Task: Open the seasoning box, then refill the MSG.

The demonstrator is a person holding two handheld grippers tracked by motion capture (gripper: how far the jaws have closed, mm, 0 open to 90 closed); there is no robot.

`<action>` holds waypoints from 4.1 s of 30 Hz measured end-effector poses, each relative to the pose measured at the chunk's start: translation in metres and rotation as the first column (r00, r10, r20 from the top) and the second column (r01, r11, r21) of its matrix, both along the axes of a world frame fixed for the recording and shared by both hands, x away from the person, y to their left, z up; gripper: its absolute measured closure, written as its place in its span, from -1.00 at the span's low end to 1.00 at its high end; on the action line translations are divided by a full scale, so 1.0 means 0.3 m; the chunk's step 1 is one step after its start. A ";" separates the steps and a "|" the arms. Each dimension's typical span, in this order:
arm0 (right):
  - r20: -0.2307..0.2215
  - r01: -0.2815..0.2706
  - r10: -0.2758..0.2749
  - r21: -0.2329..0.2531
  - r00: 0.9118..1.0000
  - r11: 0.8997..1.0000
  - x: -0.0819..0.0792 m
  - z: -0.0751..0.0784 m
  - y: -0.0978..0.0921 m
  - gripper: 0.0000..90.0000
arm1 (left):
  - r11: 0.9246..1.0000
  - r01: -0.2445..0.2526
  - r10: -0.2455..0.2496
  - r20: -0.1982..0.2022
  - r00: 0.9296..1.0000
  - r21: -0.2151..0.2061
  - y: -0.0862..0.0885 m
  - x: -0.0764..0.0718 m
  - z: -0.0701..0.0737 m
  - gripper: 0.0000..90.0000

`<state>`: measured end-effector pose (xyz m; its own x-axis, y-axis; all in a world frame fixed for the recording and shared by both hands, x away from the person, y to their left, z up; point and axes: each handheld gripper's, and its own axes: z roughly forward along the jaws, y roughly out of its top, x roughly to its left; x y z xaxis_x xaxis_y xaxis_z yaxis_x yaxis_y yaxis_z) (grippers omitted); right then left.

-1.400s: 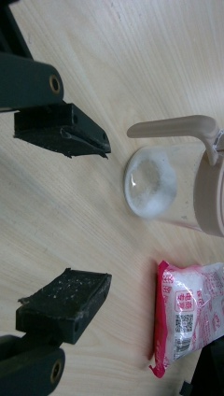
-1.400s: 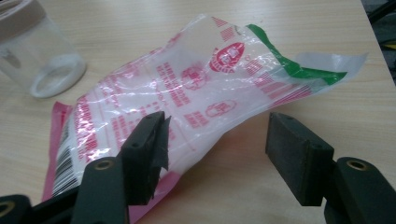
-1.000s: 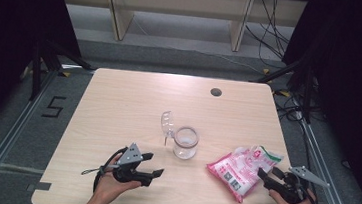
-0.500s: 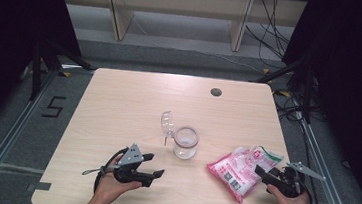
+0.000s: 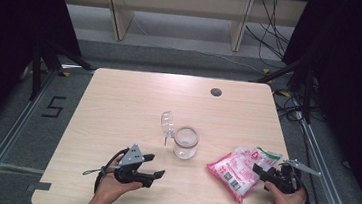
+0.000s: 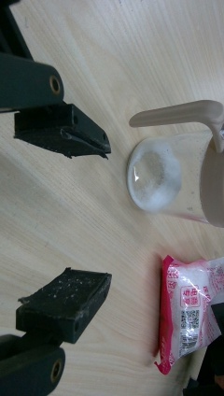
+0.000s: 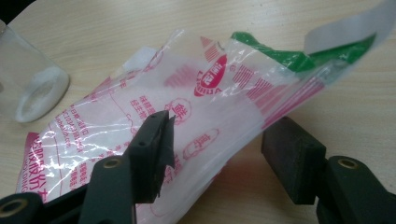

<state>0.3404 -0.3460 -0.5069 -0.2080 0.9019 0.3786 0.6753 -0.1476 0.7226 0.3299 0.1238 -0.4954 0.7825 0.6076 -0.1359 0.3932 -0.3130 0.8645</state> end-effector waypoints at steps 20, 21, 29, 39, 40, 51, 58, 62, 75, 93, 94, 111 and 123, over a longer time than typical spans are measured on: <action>0.020 -0.014 0.014 0.016 1.000 1.000 0.033 -0.022 -0.011 0.76 | 1.000 0.007 -0.007 0.006 1.000 0.012 -0.004 -0.001 -0.002 -0.30; -0.004 0.000 0.000 0.051 1.000 0.999 0.030 -0.018 -0.004 0.85 | 1.000 0.000 0.000 -0.002 1.000 0.007 -0.005 -0.003 -0.003 -0.30; 0.069 -0.042 0.039 0.029 0.997 0.999 0.024 -0.001 -0.009 1.00 | 1.000 0.001 -0.001 0.001 1.000 0.007 -0.005 -0.003 -0.002 -0.30; 0.115 -0.044 0.035 0.083 0.993 0.996 0.011 0.027 0.010 1.00 | 1.000 0.012 -0.013 0.011 1.000 0.023 -0.004 -0.003 -0.001 -0.30; 0.135 -0.061 0.053 0.058 0.989 0.996 0.012 0.029 0.008 1.00 | 1.000 0.012 -0.012 0.011 1.000 0.024 -0.004 -0.002 -0.001 -0.30; 0.197 -0.086 0.073 0.060 0.978 0.994 -0.018 0.083 0.047 1.00 | 1.000 0.009 -0.009 0.002 1.000 -0.003 -0.011 -0.007 -0.002 -0.30; 0.255 -0.104 0.083 0.068 0.963 0.992 -0.030 0.113 0.071 1.00 | 0.999 0.025 -0.026 0.022 0.999 0.021 -0.009 -0.005 0.000 -0.30; 0.281 -0.128 0.106 0.059 0.954 0.990 -0.035 0.134 0.088 1.00 | 1.000 0.012 -0.012 0.001 1.000 0.003 -0.015 -0.011 -0.002 -0.30; 0.313 -0.190 0.167 0.046 0.935 0.981 -0.054 0.205 0.142 1.00 | 1.000 0.024 -0.024 -0.002 1.000 0.003 -0.029 -0.012 -0.010 -0.29; 0.310 -0.287 0.243 0.104 0.919 0.952 -0.007 0.297 0.233 1.00 | 0.997 0.070 -0.071 0.004 0.997 0.038 -0.098 -0.024 -0.020 -0.29; 0.318 -0.301 0.255 0.105 0.913 0.948 0.003 0.304 0.242 1.00 | 0.996 0.079 -0.079 -0.001 0.997 0.036 -0.110 -0.026 -0.023 -0.29; 0.320 -0.316 0.294 0.020 0.901 0.948 0.042 0.393 0.302 1.00 | 0.988 0.137 -0.140 0.030 0.990 0.070 -0.298 -0.042 -0.029 -0.29; 0.354 -0.330 0.303 0.016 0.885 0.944 0.013 0.488 0.323 1.00 | 0.994 0.067 -0.073 0.075 0.995 0.081 -0.488 -0.007 -0.054 -0.28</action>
<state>0.3444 -0.2492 -0.3605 -0.6062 0.7386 0.2950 0.4084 -0.0291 0.9123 0.3278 -0.0225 -0.5116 0.8296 0.5577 -0.0270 0.3007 -0.4055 0.8632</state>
